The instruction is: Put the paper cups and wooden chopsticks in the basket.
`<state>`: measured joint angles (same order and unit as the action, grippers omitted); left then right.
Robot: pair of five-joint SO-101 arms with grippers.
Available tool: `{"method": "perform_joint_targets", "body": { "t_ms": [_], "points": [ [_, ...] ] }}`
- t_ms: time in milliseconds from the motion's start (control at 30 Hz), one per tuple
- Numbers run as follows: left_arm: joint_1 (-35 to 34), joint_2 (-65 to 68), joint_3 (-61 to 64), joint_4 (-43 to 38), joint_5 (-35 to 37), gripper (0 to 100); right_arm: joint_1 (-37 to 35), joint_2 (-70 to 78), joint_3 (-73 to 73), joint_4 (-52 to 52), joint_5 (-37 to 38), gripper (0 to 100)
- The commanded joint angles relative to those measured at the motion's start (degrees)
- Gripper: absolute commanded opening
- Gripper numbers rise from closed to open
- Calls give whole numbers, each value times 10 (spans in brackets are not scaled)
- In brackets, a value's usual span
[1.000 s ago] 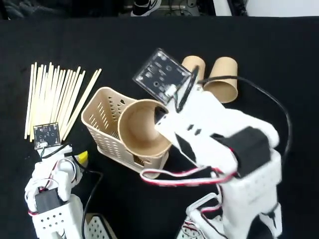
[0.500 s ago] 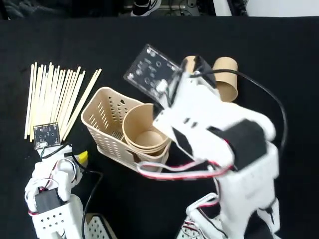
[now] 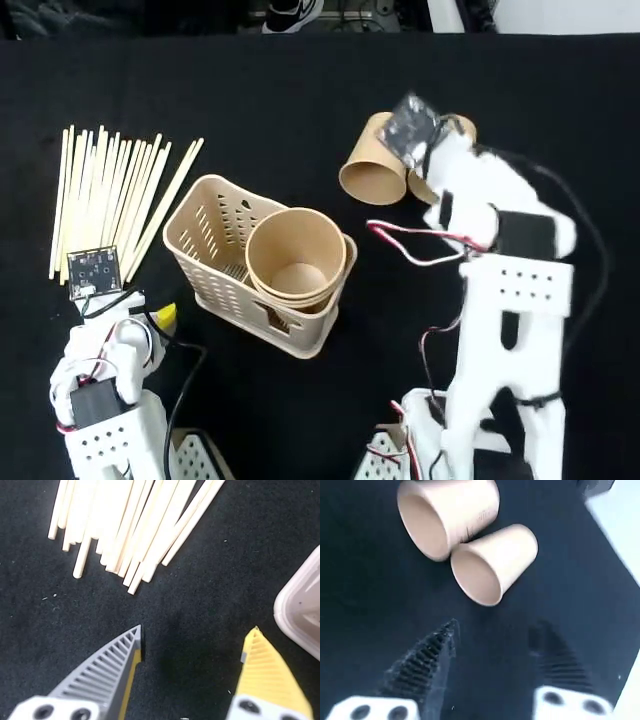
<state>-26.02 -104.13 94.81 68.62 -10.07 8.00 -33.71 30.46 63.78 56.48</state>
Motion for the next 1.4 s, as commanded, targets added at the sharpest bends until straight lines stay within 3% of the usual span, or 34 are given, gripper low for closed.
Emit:
{"method": "perform_joint_targets", "body": {
  "t_ms": [0, 233, 433, 567, 667, 733, 1033, 1367],
  "points": [
    [2, -4, -2, -5, -5, 317, 15, -6, 112, -163, 38, 410],
    [2, -4, -2, -6, -5, 317, 29, 111, 143, -303, 68, 364],
    [2, -4, -3, -4, -6, 317, 43, 308, 43, -384, 66, 319],
    [2, -4, -3, -5, -6, 317, 45, 401, -37, -419, 29, 211],
    [2, -4, -3, -7, -6, 317, 45, 423, -72, -419, -20, 64],
    [2, -4, -3, -8, -6, 317, 45, 415, -75, -422, -42, 11],
    [2, -4, -2, -9, -6, 317, 108, 252, -60, -364, -164, 11],
    [2, -4, -2, -7, -6, 317, 135, -4, -81, -120, -179, 11]
  ]
}}
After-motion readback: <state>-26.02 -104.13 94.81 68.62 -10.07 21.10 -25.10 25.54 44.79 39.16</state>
